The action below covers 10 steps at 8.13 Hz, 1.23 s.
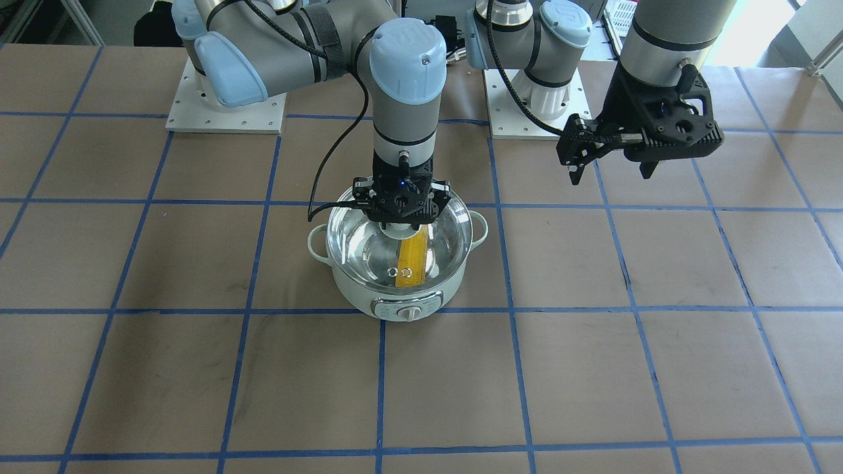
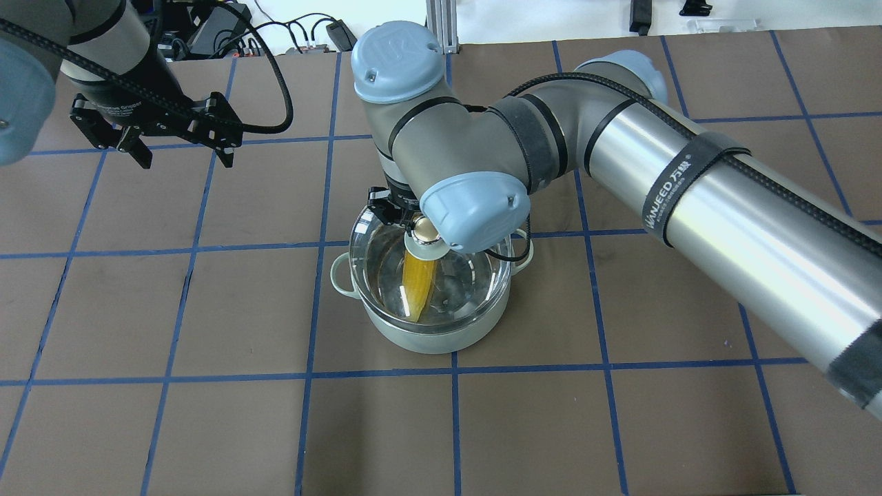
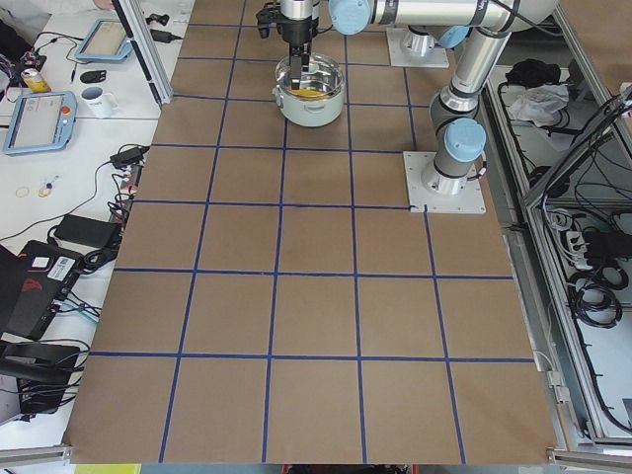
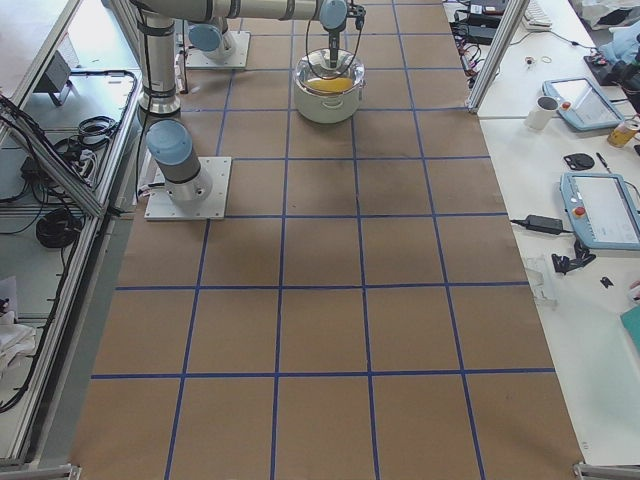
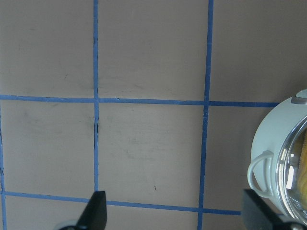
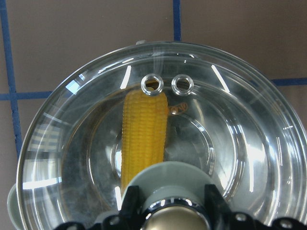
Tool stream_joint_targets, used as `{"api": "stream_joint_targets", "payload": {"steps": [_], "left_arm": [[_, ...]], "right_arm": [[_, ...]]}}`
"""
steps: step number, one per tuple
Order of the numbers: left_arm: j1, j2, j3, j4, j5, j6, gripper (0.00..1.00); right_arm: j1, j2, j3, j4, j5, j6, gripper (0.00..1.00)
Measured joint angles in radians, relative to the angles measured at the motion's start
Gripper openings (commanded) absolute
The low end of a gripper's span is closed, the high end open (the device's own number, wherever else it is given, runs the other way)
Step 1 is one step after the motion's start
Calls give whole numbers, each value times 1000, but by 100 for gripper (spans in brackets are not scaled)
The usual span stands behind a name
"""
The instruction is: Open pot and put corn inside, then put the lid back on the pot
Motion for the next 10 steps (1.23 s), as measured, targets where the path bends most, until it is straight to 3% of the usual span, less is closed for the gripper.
{"api": "stream_joint_targets", "payload": {"steps": [9,10], "left_arm": [[-11,-2,-3,1,-16,1,100],[-18,-4,-8,1,-52,2,100]], "right_arm": [[0,3,12,0,7,0,0],[0,3,12,3,6,1,5]]}}
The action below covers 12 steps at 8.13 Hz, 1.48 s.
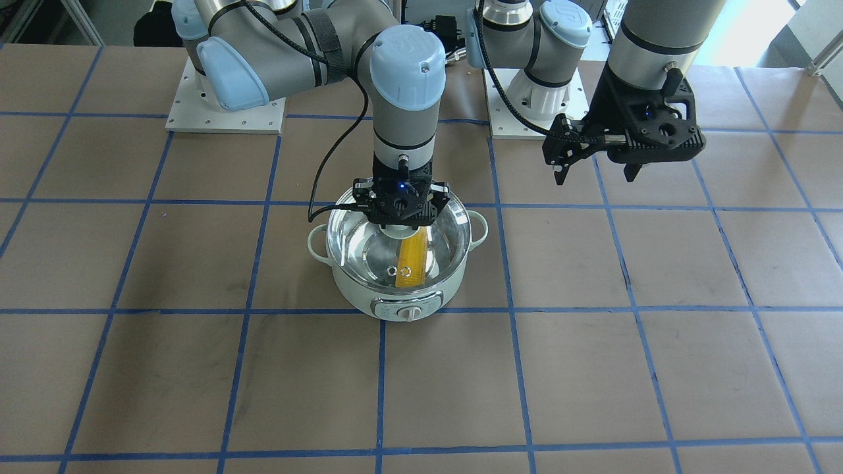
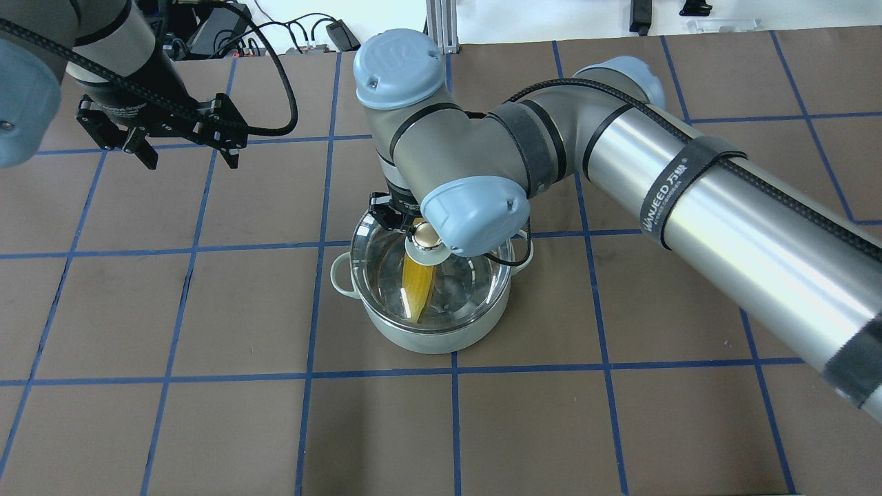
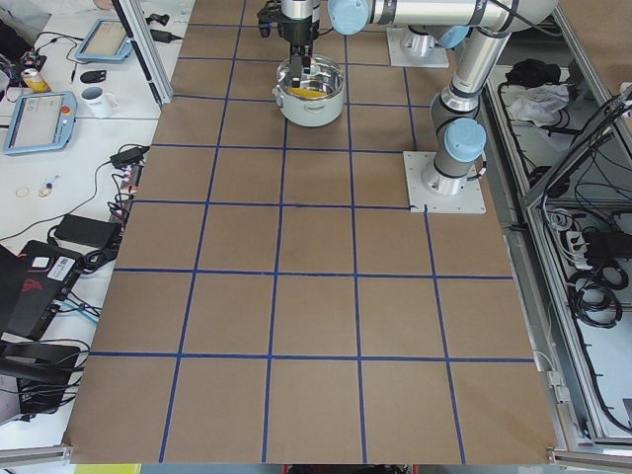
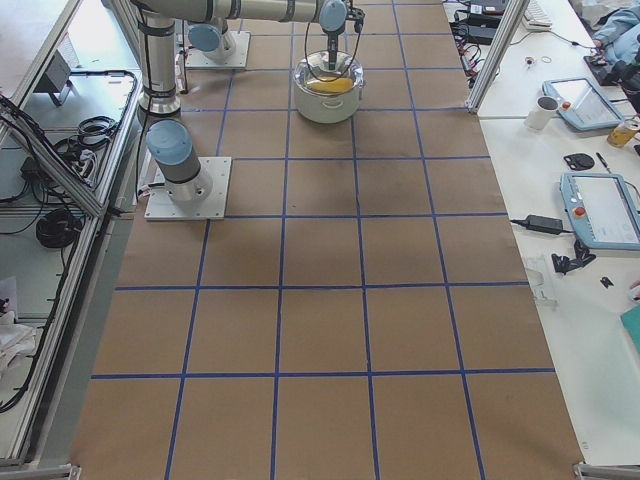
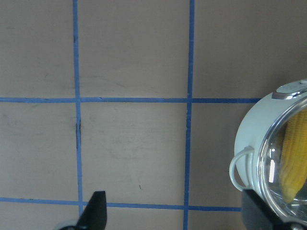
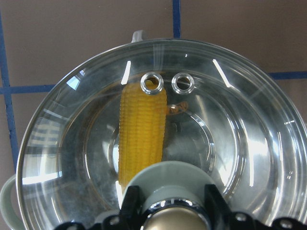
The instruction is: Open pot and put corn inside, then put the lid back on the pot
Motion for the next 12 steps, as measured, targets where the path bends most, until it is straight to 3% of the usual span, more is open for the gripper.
{"api": "stream_joint_targets", "payload": {"steps": [2,5,6,7,9,12], "left_arm": [[-8,5,-10,-1,-57,3,100],[-10,24,-13,-5,-67,15,100],[-10,30,-13,-7,-64,17,100],[-10,33,-14,-10,-61,17,100],[-10,33,-14,-11,-58,17,100],[-10,31,-14,-11,-57,17,100]], "right_arm": [[0,0,1,3,0,0,13],[0,1,5,1,3,2,16],[0,1,6,0,5,8,28],[0,1,6,0,5,10,69],[0,2,6,-2,-5,5,100],[-3,-1,0,-7,-12,0,100]]}}
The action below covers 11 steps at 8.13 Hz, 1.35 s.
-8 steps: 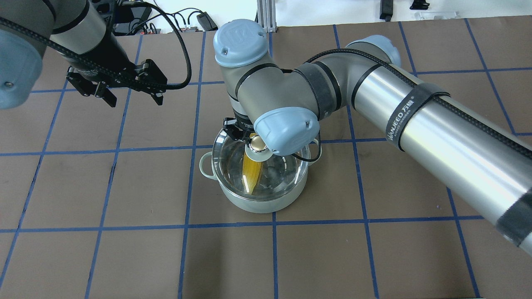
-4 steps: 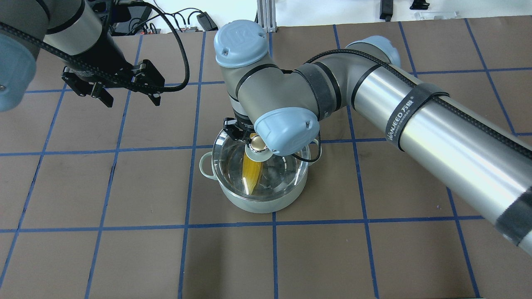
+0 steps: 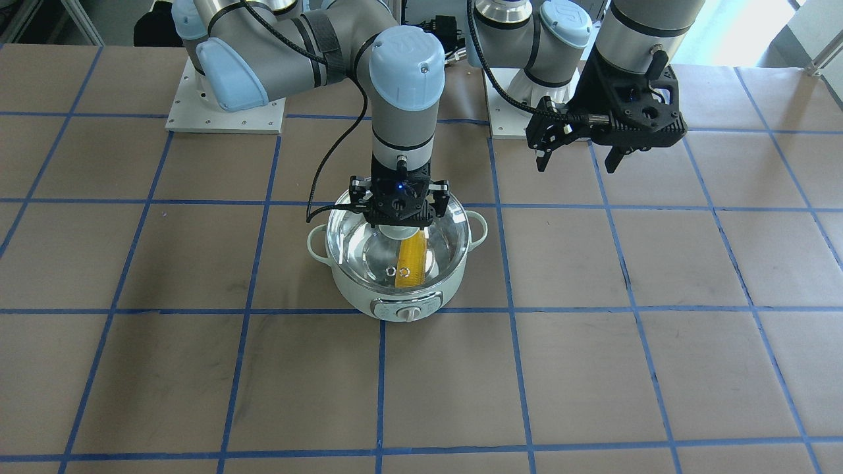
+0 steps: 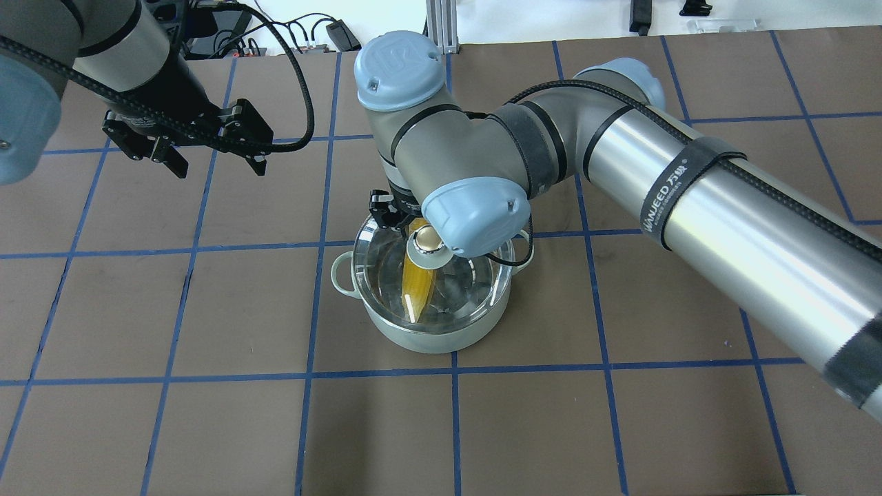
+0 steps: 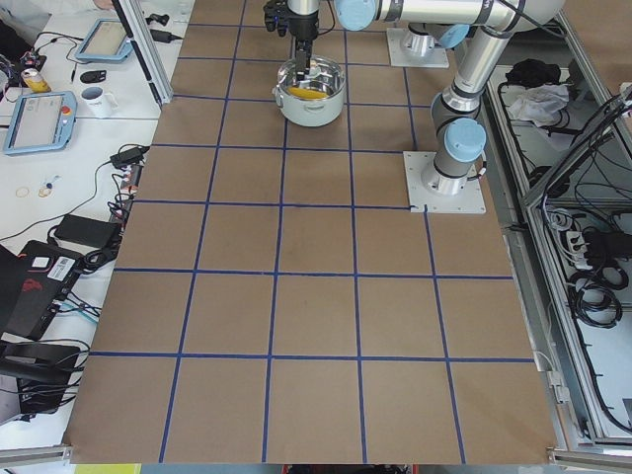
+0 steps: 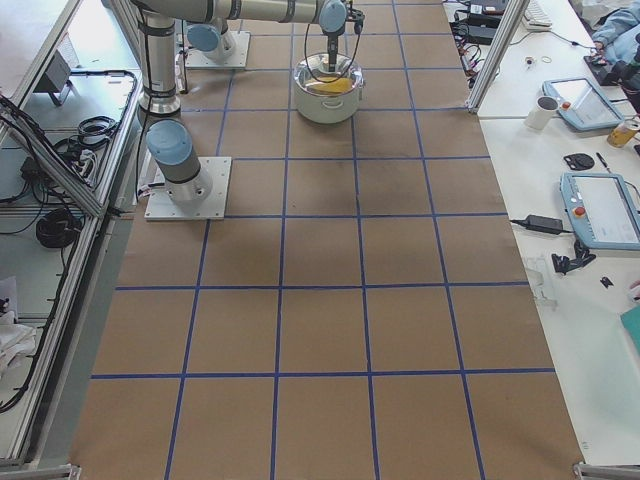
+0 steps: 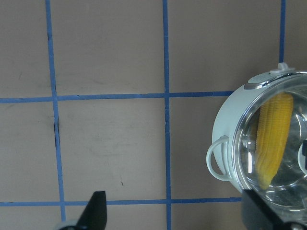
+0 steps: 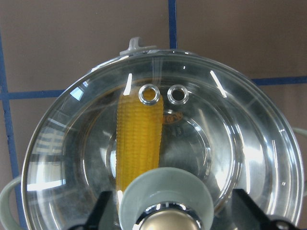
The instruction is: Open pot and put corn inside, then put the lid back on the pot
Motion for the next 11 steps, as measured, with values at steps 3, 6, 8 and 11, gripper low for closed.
{"api": "stream_joint_targets", "payload": {"steps": [3,6,8,11], "left_arm": [[0,-3,0,1,-1,0,100],[0,-4,0,1,0,-1,100],[0,-6,0,1,0,-1,100],[0,-7,0,0,1,-1,100]], "right_arm": [[-134,-97,-39,9,4,-195,100],[-379,-268,-47,164,4,-541,100],[-435,-333,-45,227,-1,-634,100],[-447,-351,-44,253,-3,-665,100]]}}
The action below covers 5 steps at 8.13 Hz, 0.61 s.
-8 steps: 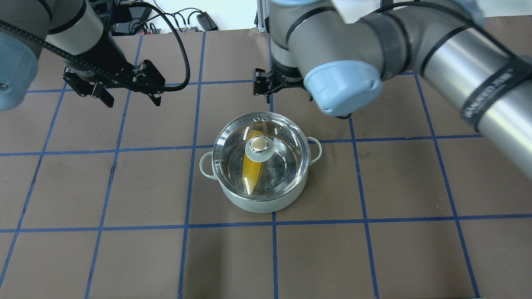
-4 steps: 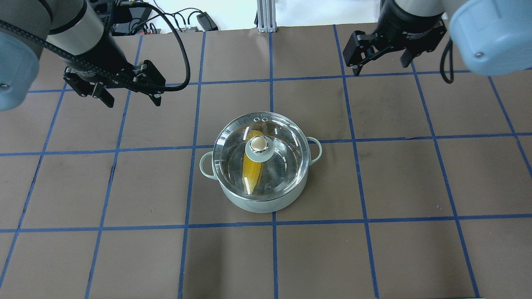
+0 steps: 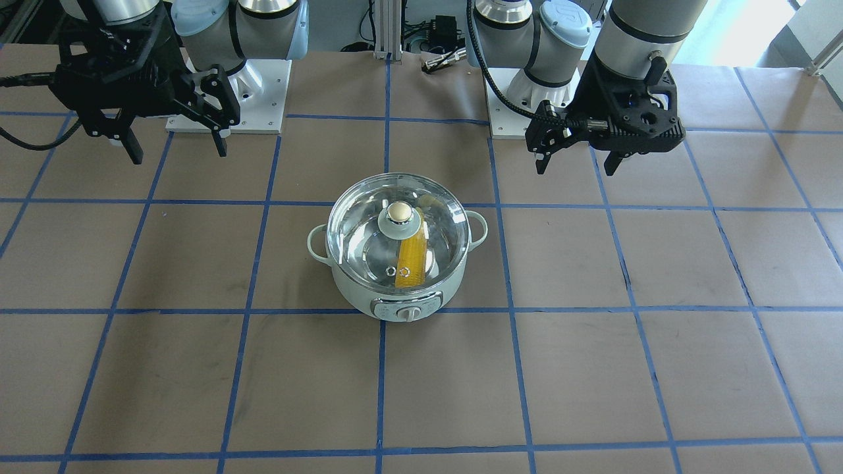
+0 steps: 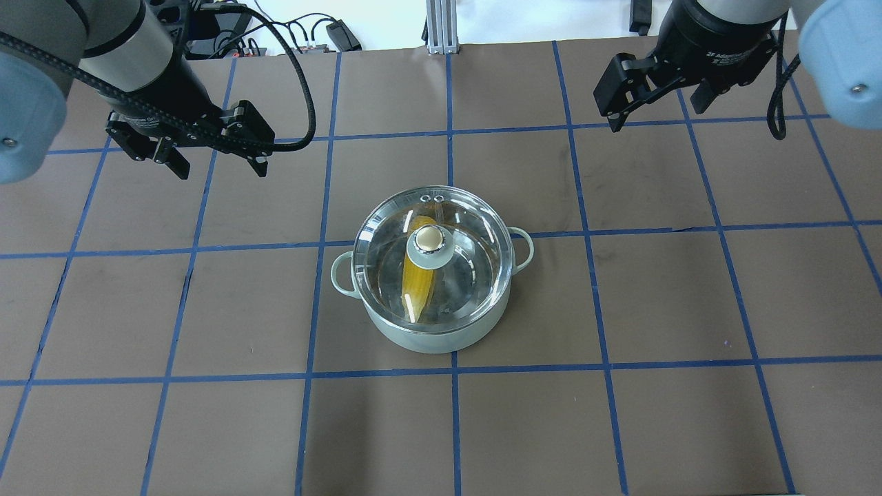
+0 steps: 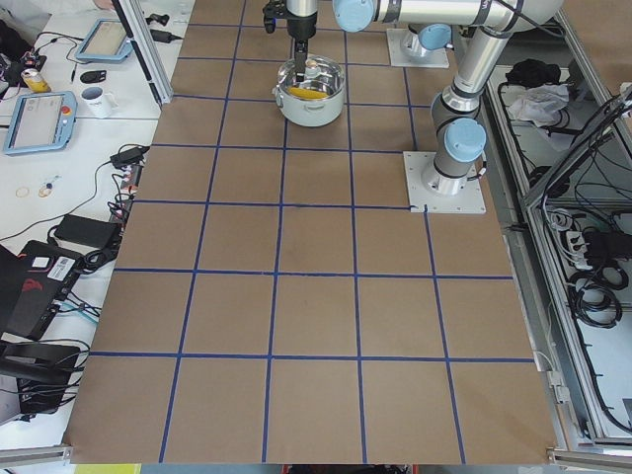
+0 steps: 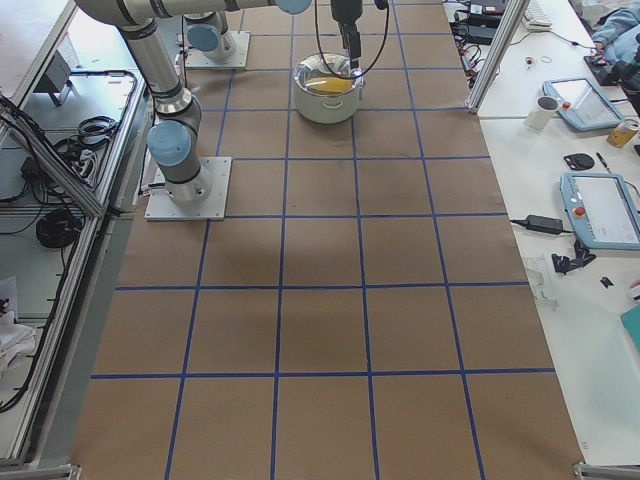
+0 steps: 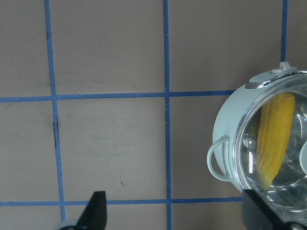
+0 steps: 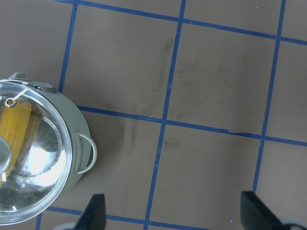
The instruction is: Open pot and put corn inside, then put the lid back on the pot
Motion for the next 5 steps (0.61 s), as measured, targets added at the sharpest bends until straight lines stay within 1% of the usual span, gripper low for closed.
{"api": "stream_joint_targets", "payload": {"steps": [5], "left_arm": [[0,-3,0,1,0,0,100]], "right_arm": [[-2,-23,-1,36,2,-2,100]]}}
